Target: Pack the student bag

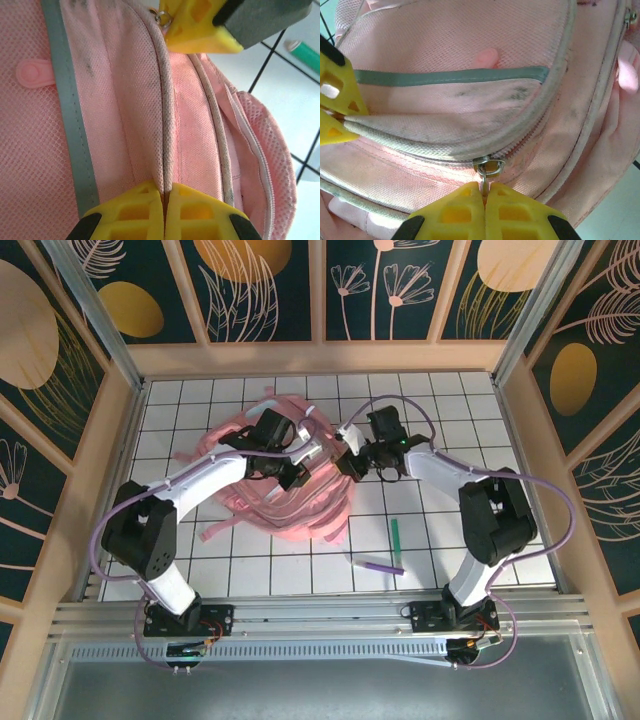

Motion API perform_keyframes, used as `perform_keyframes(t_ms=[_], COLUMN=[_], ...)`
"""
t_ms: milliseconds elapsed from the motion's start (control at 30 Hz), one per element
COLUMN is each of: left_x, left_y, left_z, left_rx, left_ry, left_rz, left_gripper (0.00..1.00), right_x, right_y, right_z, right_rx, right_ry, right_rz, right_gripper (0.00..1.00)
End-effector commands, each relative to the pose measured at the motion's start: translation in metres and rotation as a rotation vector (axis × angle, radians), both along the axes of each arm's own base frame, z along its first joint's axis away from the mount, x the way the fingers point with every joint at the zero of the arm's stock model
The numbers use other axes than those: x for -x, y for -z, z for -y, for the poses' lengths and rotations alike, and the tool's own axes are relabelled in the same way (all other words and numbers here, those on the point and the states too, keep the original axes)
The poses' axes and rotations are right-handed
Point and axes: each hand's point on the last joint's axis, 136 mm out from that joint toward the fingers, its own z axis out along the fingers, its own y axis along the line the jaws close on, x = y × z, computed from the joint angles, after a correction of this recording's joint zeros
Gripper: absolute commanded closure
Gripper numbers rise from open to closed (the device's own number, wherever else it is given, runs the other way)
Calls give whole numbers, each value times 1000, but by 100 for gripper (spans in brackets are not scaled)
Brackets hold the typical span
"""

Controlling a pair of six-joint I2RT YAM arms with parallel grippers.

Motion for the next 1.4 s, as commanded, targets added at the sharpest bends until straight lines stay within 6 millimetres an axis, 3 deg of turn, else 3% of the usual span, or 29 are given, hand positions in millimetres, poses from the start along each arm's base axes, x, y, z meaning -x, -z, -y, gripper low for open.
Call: perform_keyframes(t_ms=[0, 133, 333, 567, 733, 900, 1133, 1367], left_x=[-4, -7, -16, -28, -47, -51, -49, -77], left_y=[-48, -54, -83, -111, -131, -146, -146, -158], left_z=[28, 42, 63, 76, 64, 61, 60, 38], left_rx=[196, 274, 445, 603, 688, 768, 796, 923], left_ry=[19, -31, -86, -195, -329, -381, -424, -690], left_rz=[15, -83, -164, -258, -273, -297, -354, -342], left_gripper=[100, 100, 100, 100, 100, 100, 100, 100], right_x=[18, 36, 65, 74, 84, 113, 124, 137], right_y=[-15, -23, -25, -13, -7, -1, 4, -8], right_z=[-4, -13, -36, -48, -45, -47, -51, -92], right_rx=[-19, -34, -25, -73, -87, -67, -19, -109], right_ry=[-79, -144, -255, -269, -312, -434, -476, -384], right_rz=[88, 128, 125, 100, 130, 209, 262, 239], right_gripper=[100, 100, 100, 100, 100, 100, 100, 100])
